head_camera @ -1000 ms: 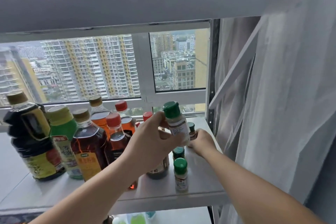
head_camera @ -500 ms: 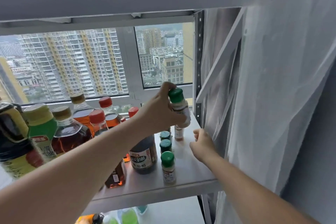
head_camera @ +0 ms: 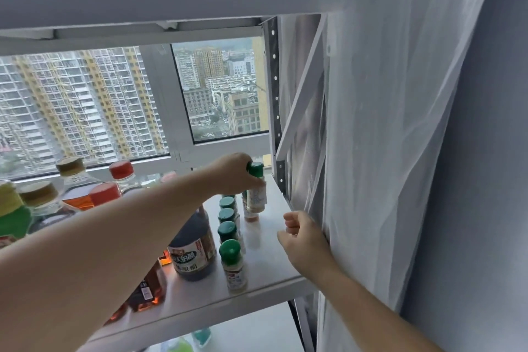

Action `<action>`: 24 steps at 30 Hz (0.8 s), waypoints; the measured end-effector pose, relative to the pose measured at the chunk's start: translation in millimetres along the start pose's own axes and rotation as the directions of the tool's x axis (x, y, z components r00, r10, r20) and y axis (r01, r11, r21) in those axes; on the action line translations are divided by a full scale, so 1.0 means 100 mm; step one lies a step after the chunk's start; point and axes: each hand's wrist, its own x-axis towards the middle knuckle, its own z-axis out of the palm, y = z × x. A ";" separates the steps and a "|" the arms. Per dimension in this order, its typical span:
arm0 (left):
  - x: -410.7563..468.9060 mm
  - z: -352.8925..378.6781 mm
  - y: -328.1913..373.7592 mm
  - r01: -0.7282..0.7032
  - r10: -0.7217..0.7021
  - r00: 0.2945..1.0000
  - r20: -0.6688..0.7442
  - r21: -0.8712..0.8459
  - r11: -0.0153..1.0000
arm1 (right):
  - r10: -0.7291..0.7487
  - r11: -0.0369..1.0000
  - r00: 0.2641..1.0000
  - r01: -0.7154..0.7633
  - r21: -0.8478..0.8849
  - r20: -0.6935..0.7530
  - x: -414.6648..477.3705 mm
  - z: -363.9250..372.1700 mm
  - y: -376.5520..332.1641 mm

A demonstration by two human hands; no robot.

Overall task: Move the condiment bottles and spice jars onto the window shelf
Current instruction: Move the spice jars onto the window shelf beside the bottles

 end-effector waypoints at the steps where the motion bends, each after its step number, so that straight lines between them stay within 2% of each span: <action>1: 0.03 0.03 0.00 0.014 -0.015 1.000 0.024 0.024 1.000 | -0.007 1.000 1.000 0.007 0.016 0.008 -0.06 -0.03 -0.04; 8: 0.18 0.22 -0.06 0.006 -0.049 0.988 0.144 0.288 0.958 | -0.028 0.991 1.000 0.028 0.129 -0.003 -0.48 -0.25 -0.19; 12: 0.20 0.31 -0.08 -0.017 -0.064 0.978 0.199 0.381 0.924 | -0.040 0.991 0.999 0.043 0.130 -0.029 -0.63 -0.33 -0.19; 18: 0.19 0.38 -0.10 -0.020 -0.057 0.986 0.160 0.444 0.896 | -0.019 0.992 0.998 0.027 0.122 -0.059 -0.69 -0.40 -0.15; 24: 0.20 0.43 -0.08 -0.050 -0.014 0.989 0.146 0.428 0.902 | -0.025 0.992 0.997 0.033 0.120 -0.067 -0.70 -0.42 -0.15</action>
